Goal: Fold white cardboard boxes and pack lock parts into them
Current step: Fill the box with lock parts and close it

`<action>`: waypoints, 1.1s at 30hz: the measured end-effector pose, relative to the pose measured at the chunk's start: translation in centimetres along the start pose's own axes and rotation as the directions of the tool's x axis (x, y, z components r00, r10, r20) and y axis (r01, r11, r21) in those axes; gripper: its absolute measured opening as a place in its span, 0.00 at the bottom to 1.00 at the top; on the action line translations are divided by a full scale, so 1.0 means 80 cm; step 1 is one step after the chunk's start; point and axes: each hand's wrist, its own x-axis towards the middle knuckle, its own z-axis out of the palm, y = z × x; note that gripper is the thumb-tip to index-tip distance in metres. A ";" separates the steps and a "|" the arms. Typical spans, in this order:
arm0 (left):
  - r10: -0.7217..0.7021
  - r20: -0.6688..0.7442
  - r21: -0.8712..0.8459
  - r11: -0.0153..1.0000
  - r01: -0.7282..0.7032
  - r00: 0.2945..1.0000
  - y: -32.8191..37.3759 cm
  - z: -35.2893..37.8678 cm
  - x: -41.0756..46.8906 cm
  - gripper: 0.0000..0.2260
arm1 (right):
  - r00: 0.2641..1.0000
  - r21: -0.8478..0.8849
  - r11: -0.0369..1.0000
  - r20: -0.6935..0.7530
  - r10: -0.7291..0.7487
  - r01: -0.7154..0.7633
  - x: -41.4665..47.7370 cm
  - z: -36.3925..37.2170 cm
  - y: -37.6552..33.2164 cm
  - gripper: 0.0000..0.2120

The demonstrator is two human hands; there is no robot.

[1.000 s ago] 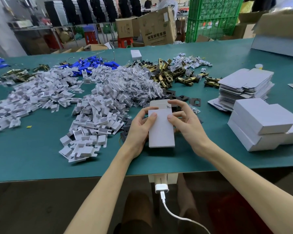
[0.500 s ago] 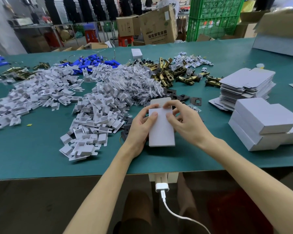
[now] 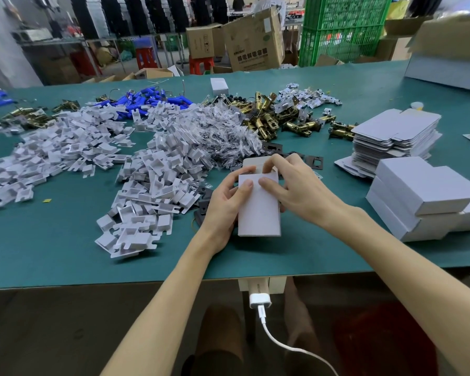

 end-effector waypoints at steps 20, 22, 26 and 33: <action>0.005 0.017 -0.001 1.000 -0.005 1.000 0.001 0.000 0.000 0.15 | 0.999 -0.100 0.995 0.036 0.012 -0.008 0.013 -0.018 -0.009 0.10; 0.002 -0.005 -0.030 1.000 -0.002 1.000 0.002 0.001 0.000 0.15 | 0.999 0.006 0.999 -0.007 -0.044 0.044 0.008 -0.011 -0.005 0.06; -0.005 -0.027 -0.030 1.000 0.005 1.000 0.004 0.001 -0.001 0.15 | 0.989 0.280 0.958 -0.143 -0.023 0.063 -0.004 0.008 0.005 0.20; -0.012 -0.026 -0.009 1.000 0.012 1.000 0.005 0.003 -0.002 0.12 | 0.984 0.534 0.845 -0.138 0.114 -0.023 -0.019 0.033 0.018 0.10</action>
